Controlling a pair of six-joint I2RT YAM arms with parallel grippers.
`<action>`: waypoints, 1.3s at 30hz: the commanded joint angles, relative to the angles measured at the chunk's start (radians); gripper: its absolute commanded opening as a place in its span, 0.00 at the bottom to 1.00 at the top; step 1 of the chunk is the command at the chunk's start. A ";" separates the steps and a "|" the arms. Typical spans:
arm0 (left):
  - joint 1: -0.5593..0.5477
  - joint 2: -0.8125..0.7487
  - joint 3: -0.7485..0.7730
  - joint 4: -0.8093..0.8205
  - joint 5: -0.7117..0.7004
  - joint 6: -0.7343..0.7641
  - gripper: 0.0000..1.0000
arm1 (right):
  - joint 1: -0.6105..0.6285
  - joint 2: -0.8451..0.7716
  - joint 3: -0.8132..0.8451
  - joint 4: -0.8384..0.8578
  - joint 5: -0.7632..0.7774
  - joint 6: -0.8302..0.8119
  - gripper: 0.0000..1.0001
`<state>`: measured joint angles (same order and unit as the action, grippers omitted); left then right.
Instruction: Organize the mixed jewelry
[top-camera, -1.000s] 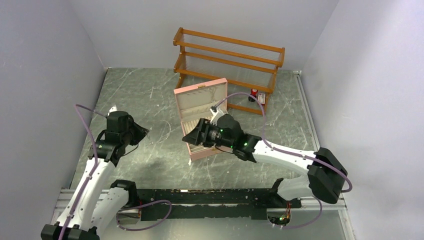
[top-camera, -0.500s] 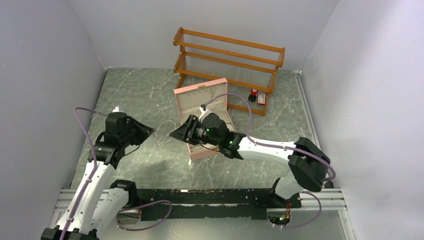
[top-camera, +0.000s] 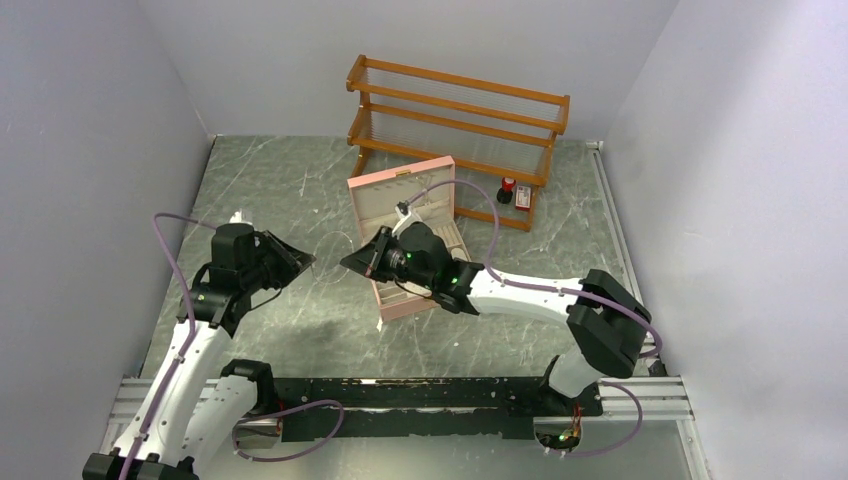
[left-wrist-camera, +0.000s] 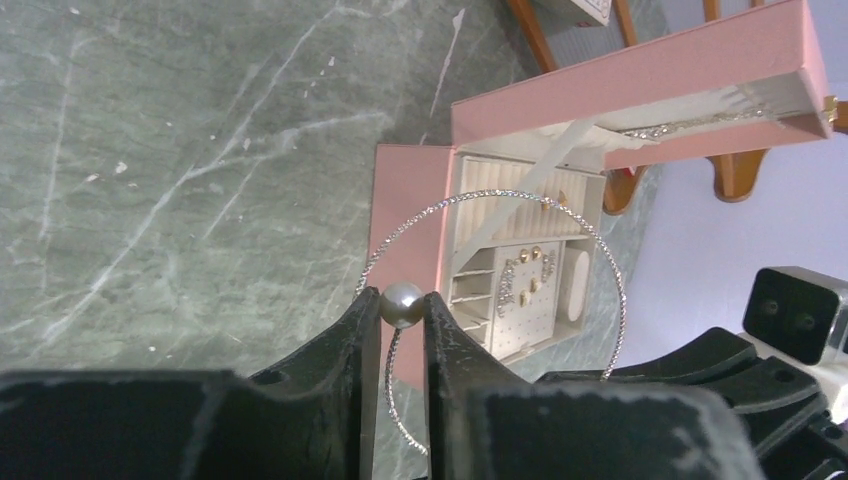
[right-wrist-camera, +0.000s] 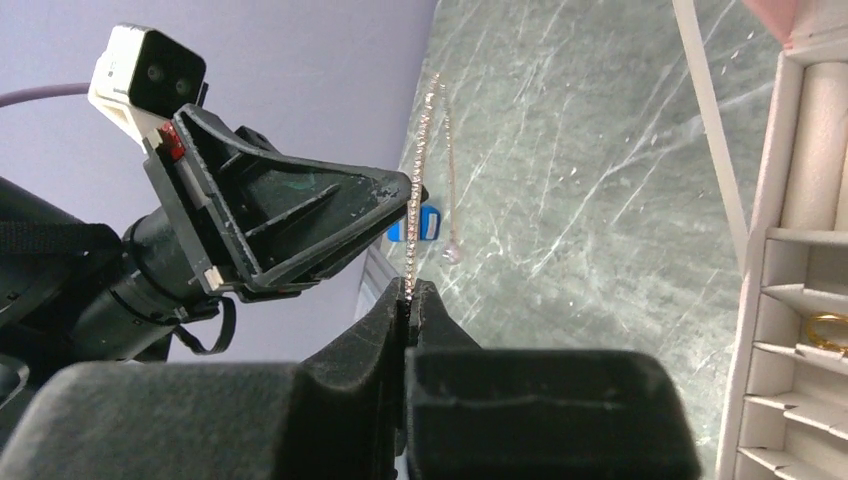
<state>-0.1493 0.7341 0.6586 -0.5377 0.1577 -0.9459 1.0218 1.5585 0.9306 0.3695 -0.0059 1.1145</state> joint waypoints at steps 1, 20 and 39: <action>0.008 0.003 0.027 0.049 0.069 0.068 0.32 | 0.003 -0.032 0.038 -0.015 0.045 -0.123 0.00; 0.008 -0.020 0.242 0.132 0.509 0.584 0.73 | -0.122 -0.347 0.129 -0.432 -0.403 -0.811 0.00; -0.041 -0.043 0.116 0.393 1.048 0.606 0.56 | -0.123 -0.347 0.220 -0.624 -0.766 -1.037 0.00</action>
<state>-0.1696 0.6941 0.7853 -0.2031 1.1294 -0.3470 0.9024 1.2133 1.1225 -0.2546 -0.7181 0.1020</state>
